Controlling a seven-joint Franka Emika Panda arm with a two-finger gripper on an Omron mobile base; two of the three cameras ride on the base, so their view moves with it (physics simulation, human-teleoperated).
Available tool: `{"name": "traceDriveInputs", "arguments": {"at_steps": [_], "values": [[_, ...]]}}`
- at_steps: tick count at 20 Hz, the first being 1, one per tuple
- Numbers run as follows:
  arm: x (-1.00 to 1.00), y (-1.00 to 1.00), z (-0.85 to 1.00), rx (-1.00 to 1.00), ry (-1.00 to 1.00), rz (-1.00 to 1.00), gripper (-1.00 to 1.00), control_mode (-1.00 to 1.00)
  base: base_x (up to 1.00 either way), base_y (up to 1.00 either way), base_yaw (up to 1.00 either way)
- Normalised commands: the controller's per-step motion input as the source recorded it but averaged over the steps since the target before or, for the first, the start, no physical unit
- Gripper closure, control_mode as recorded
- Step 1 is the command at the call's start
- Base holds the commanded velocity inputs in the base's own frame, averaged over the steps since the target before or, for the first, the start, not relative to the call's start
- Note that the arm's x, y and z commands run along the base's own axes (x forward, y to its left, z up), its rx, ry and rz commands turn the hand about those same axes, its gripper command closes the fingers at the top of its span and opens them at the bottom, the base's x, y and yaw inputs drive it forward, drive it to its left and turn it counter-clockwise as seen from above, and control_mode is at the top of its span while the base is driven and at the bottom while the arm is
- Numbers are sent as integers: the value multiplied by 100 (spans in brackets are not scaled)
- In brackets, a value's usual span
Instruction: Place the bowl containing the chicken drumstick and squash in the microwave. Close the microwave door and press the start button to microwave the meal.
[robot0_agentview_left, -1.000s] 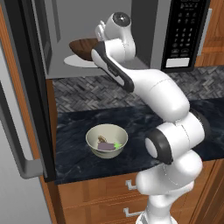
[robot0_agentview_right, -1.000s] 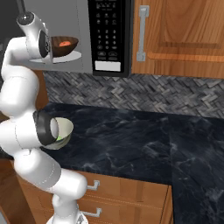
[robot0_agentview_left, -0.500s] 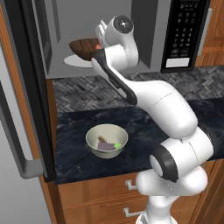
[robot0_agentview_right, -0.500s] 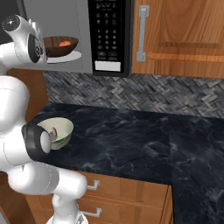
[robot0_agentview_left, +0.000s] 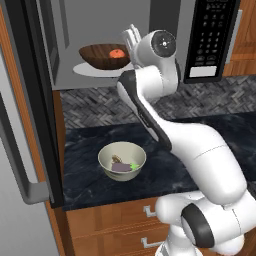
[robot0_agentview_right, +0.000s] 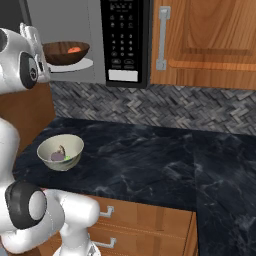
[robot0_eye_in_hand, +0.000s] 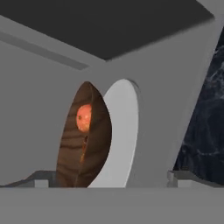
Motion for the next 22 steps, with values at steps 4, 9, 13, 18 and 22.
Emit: {"name": "traceDriveInputs", "arguments": {"at_steps": [4,9,13,18,22], "values": [[-88,-38,27,-14,-11,4,-100,-100,0,0,0],[-79,-37,0,-18,-20,7,-100,-100,0,0,0],[-70,-41,-12,-14,-22,12,-100,-100,0,0,0],[-69,-17,-1,-11,-16,4,-100,-100,0,0,0],[-74,0,0,-24,-1,9,-100,-100,0,0,0]]}}
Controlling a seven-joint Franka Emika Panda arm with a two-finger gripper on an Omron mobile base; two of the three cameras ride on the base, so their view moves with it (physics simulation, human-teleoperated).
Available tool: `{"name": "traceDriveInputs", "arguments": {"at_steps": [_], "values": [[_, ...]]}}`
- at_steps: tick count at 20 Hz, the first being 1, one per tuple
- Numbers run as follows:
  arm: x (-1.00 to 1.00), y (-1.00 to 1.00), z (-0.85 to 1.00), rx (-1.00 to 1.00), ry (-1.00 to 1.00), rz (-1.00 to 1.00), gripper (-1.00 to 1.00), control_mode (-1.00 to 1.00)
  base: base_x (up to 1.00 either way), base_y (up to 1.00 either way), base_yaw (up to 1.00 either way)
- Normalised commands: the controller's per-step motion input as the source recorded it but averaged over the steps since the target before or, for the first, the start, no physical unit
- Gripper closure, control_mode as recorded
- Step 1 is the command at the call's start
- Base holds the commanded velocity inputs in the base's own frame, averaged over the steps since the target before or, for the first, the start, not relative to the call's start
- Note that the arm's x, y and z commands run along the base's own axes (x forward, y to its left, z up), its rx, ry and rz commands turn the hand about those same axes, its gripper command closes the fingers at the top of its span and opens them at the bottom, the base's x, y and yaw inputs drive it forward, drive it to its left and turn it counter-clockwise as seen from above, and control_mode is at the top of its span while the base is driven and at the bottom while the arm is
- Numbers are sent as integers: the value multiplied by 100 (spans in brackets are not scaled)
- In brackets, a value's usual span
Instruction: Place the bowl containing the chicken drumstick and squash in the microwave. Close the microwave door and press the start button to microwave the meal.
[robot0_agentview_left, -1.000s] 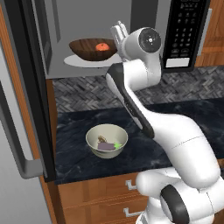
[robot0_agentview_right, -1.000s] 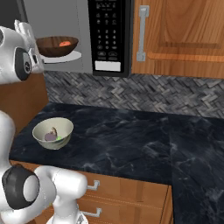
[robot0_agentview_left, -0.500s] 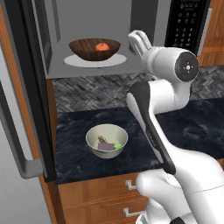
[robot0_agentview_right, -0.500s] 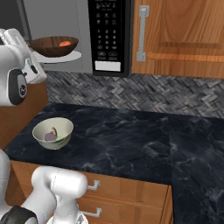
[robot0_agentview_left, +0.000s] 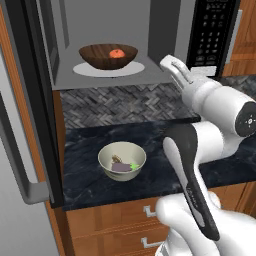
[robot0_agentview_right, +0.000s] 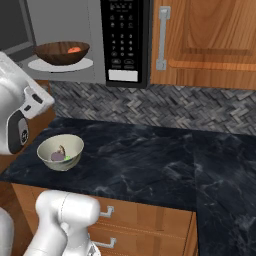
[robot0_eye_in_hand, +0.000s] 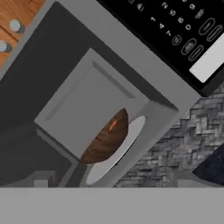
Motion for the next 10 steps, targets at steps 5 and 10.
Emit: {"name": "traceDriveInputs", "arguments": {"at_steps": [5,10], "values": [[-62,0,0,-51,21,13,-100,-100,0,0,0],[-43,0,-10,-64,30,17,-100,-100,0,0,0]]}}
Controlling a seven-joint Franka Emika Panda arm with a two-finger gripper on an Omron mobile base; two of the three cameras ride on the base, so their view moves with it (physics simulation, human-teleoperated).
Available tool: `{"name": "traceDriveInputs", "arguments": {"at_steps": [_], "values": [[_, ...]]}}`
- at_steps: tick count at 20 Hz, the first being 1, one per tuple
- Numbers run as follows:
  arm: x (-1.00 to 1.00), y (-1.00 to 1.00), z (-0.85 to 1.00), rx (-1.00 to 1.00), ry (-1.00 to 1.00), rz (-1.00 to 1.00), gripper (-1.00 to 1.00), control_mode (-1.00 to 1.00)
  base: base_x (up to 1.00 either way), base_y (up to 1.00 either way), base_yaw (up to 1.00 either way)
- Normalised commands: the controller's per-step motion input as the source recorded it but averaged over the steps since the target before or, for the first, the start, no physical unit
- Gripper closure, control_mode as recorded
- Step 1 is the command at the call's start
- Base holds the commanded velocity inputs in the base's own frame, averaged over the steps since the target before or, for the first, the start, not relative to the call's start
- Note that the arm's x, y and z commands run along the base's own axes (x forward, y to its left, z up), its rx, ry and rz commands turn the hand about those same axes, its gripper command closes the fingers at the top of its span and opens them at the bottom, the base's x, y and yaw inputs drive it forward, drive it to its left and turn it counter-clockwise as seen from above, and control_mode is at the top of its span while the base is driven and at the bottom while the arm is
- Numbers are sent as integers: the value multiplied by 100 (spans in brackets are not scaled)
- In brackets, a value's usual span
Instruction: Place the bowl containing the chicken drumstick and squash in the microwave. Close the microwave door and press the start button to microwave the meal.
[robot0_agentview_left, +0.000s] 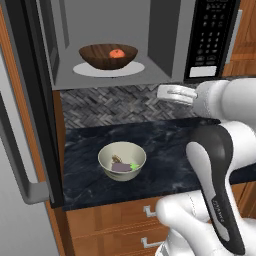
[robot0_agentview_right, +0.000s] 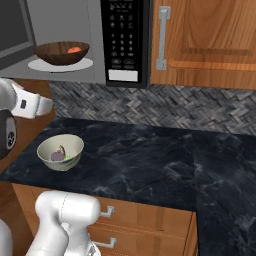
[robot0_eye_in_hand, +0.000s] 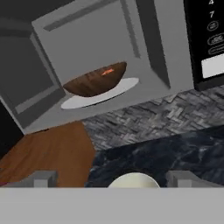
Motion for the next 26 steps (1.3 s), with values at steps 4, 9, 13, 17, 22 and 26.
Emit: {"name": "traceDriveInputs", "arguments": {"at_steps": [4,9,13,17,22,26], "values": [[-27,0,-34,-70,28,18,-100,-100,0,0,0],[-19,0,-64,-67,16,17,-100,-100,0,0,0],[-6,0,-77,-54,2,20,-100,-100,0,0,0],[0,-2,-86,-37,-4,20,-100,-100,0,0,0],[0,-38,-85,-16,-19,20,-100,-100,0,0,0],[0,-31,-80,-16,-16,19,-100,-100,0,0,0]]}}
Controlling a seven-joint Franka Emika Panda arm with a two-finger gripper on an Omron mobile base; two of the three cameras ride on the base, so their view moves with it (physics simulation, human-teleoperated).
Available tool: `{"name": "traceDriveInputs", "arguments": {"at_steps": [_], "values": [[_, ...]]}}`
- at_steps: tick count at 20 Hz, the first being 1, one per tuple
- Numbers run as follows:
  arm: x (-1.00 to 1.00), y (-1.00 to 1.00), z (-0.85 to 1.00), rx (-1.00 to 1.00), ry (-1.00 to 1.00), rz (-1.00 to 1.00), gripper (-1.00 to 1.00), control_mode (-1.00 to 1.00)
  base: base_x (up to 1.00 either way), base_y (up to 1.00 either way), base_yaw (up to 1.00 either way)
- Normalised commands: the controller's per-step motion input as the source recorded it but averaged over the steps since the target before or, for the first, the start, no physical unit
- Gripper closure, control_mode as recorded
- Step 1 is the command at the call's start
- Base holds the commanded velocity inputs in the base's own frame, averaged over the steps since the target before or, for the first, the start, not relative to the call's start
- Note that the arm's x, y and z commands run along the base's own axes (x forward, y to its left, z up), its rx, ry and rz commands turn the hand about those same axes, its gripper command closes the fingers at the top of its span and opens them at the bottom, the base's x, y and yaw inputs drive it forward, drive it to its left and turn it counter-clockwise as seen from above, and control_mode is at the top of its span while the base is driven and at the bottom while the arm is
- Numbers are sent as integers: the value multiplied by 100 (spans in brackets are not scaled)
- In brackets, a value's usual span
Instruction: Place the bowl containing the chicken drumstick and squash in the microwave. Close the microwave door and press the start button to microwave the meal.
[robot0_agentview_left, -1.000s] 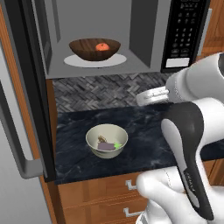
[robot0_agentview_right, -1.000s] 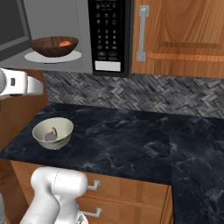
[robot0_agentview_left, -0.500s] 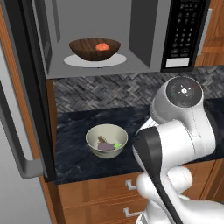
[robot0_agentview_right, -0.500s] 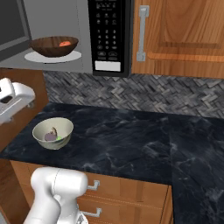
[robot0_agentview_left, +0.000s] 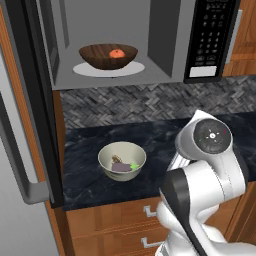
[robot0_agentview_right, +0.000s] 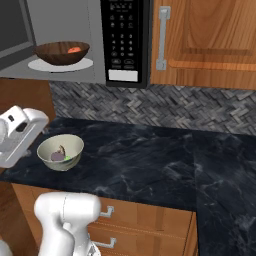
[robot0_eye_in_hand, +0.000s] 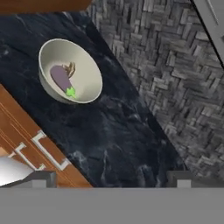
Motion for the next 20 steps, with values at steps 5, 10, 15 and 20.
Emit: {"name": "traceDriveInputs", "arguments": {"at_steps": [5,10,15,20], "values": [[0,-5,-63,-30,-2,10,-100,-100,0,0,0],[0,0,-45,-40,2,1,-100,-100,0,0,0],[0,-6,-37,-35,0,0,-100,-100,0,0,0],[-3,-3,-11,-29,0,1,-100,-100,0,0,0]]}}
